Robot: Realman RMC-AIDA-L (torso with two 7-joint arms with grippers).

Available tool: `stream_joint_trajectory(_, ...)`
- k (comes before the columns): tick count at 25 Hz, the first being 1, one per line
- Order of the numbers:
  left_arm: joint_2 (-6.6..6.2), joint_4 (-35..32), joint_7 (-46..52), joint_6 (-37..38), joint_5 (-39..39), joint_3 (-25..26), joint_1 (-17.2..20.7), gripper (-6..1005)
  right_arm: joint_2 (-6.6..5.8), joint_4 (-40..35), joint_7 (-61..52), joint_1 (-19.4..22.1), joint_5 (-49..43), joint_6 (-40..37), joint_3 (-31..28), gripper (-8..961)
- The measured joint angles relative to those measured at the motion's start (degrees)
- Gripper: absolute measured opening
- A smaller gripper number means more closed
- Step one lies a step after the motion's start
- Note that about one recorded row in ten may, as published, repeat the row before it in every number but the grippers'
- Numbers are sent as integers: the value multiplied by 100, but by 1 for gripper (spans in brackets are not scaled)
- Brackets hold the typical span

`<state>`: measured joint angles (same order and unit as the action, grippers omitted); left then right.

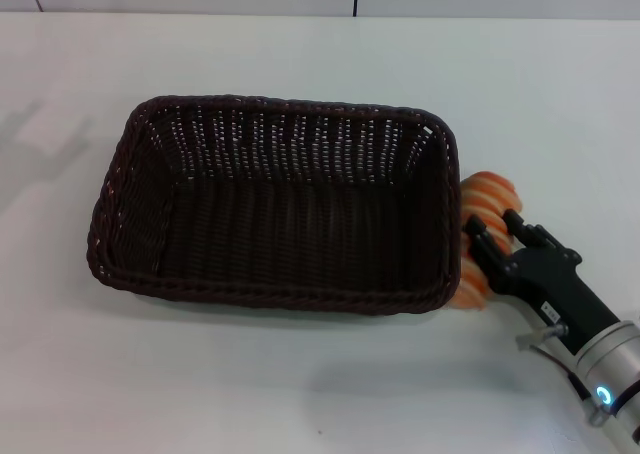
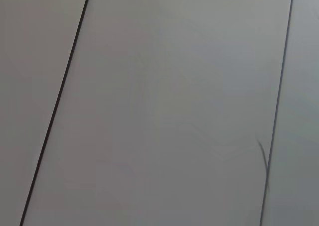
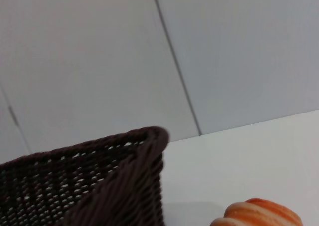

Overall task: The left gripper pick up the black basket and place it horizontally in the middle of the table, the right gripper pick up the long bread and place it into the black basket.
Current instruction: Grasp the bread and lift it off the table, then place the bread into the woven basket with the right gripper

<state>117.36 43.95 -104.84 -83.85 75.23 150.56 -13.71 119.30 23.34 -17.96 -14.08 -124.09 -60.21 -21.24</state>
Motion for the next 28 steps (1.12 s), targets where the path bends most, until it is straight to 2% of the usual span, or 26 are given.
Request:
stream_joint_trajectory(7, 5, 33, 28, 0, 0, -1, -4, 846, -10, -9, -28, -16, 91, -24, -178, 488)
stream_joint_trajectory(10, 6, 35, 52, 0, 0, 0, -6, 846, -12, -20, -28, 135, 117, -420, -397, 464)
stream_joint_trajectory(13, 5, 27, 53, 1, 0, 0, -8, 846, -17, -30, -28, 451, 121, -1402, -567, 448)
stream_joint_trajectory(14, 1, 4, 53, 0, -1, 0, -9, 846, -25, -40, -28, 637, 113, -2228, -568, 442)
stream_joint_trajectory(15, 1, 4, 53, 0, -1, 0, -9, 846, -25, -40, -28, 637, 113, -2228, -568, 437)
stream_joint_trajectory(18, 2, -7, 53, 0, -1, 0, -19, 846, -31, -58, -28, 803, -76, -3539, -417, 420)
stream_joint_trajectory(21, 17, -9, 52, 0, 0, 0, -26, 846, -27, -32, -27, 771, -606, -4419, -240, 396)
stream_joint_trajectory(23, 22, -10, 52, 1, 0, -6, -32, 846, -25, -8, -20, 734, -768, -4510, -226, 380)
stream_joint_trajectory(24, 22, -10, 52, 1, 0, -6, -32, 846, -10, 68, 6, 434, -1329, -4301, -205, 372)
stream_joint_trajectory(25, 22, -10, 52, 1, 0, -6, -32, 846, -10, 68, 6, 434, -1329, -4301, -205, 362)
stream_joint_trajectory(27, 24, -10, 53, 1, 0, -17, -34, 846, -16, 82, -21, 216, -1480, -3840, -201, 342)
stream_joint_trajectory(28, 24, -10, 53, 1, 0, -17, -34, 846, -31, 85, -119, -40, -1514, -3245, -202, 332)
